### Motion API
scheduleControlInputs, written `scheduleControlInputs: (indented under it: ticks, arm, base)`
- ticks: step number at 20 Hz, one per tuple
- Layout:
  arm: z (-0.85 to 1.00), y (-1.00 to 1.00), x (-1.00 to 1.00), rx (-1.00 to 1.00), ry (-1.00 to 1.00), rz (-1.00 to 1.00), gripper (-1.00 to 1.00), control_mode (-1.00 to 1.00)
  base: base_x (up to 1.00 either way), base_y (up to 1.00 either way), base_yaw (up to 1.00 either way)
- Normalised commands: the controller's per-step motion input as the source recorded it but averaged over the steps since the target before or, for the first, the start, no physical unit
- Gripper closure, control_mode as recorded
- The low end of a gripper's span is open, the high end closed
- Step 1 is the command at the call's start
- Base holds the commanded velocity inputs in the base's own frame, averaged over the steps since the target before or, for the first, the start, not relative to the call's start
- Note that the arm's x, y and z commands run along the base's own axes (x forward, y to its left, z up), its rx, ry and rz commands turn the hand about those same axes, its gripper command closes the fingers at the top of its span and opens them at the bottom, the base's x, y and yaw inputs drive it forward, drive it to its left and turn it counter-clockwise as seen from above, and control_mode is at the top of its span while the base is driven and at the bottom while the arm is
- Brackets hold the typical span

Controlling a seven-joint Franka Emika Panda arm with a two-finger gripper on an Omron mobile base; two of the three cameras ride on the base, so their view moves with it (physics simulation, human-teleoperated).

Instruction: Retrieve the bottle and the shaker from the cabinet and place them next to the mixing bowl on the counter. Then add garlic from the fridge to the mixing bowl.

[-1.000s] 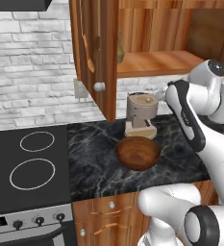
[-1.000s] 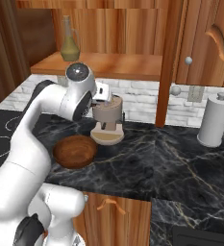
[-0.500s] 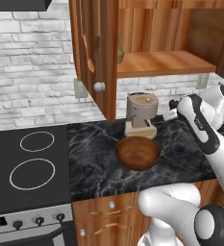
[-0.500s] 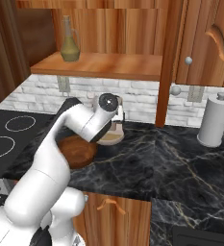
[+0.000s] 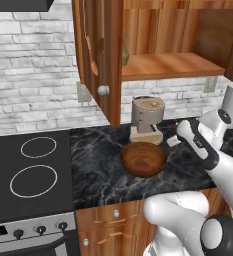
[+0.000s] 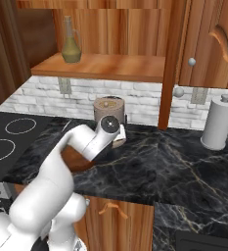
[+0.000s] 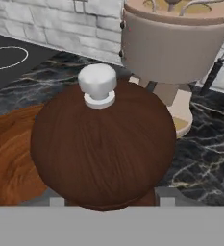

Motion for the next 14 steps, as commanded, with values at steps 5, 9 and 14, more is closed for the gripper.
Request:
scheduleControlInputs:
  ticks: [5,9,14]
  arm:
    - [-0.96,0.0,0.02,-0.12,0.04,0.04,1.0,-1.0]
    - [-0.23,-0.11,0.35,-0.03,0.05,0.03,1.0,-1.0]
    - [0.02,-0.52,0.18,0.13,0.0,0.0,1.0,-1.0]
  base:
    - [0.0,0.0,0.0]
    - [0.0,0.0,0.0]
    - [0.0,0.0,0.0]
